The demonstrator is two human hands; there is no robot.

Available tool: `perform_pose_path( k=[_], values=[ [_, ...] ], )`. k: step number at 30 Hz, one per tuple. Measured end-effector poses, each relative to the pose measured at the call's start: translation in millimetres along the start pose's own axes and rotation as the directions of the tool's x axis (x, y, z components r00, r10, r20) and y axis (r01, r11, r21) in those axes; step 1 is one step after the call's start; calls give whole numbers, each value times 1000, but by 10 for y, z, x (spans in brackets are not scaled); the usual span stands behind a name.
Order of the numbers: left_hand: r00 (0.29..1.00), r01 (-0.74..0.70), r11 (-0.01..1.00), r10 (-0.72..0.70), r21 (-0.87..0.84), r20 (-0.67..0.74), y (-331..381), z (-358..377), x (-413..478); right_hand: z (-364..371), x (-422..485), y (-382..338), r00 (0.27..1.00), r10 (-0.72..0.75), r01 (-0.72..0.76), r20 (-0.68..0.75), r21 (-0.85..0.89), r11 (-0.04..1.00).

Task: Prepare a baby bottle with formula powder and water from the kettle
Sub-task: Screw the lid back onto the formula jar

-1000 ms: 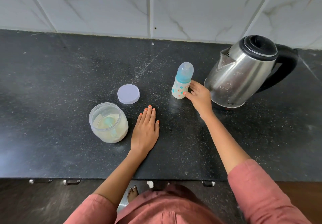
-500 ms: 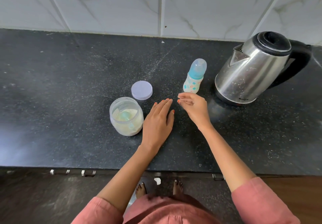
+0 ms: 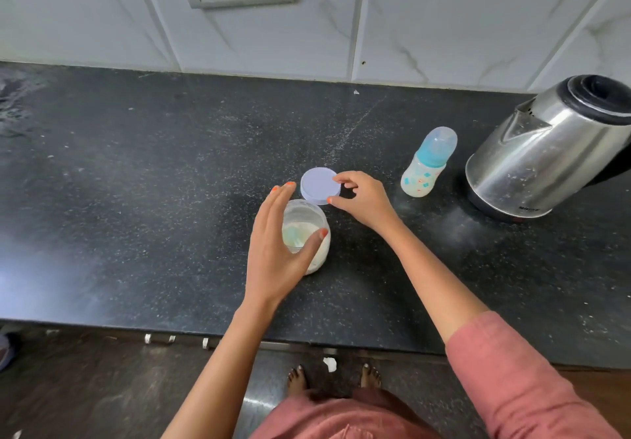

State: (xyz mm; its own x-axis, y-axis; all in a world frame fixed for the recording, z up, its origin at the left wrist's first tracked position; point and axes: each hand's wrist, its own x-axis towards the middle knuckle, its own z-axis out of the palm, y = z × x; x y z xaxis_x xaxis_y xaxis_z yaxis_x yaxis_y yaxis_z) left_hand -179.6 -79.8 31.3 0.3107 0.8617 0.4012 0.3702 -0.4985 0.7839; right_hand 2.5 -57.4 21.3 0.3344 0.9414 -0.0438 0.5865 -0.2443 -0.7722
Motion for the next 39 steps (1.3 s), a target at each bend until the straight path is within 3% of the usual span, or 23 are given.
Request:
perform_pose_path(
  k=[6, 14, 18, 29, 34, 39],
  values=[
    [966, 213, 964, -185, -156, 180, -238, -67, -21, 255, 373, 34, 991, 55, -25, 121, -241, 970],
    [935, 282, 929, -209, -241, 286, -393, -45, -63, 407, 471, 23, 994, 39, -3, 103, -322, 947],
    [937, 275, 929, -200, -248, 287, -396, -57, -68, 446, 468, 58, 993, 43, -16, 107, -238, 971],
    [940, 274, 927, -201, -256, 277, -376, -50, -76, -27, 158, -394, 995, -21, 19, -94, -19, 1000],
    [938, 285, 924, -212, -257, 275, -360, -52, -70, -314, -333, -707, 999, -30, 28, 29, 74, 997],
    [921, 345, 890, -259, -299, 293, -348, -55, -82, -162, -676, -794, 979, -115, 119, 165, -15, 993]
  ],
)
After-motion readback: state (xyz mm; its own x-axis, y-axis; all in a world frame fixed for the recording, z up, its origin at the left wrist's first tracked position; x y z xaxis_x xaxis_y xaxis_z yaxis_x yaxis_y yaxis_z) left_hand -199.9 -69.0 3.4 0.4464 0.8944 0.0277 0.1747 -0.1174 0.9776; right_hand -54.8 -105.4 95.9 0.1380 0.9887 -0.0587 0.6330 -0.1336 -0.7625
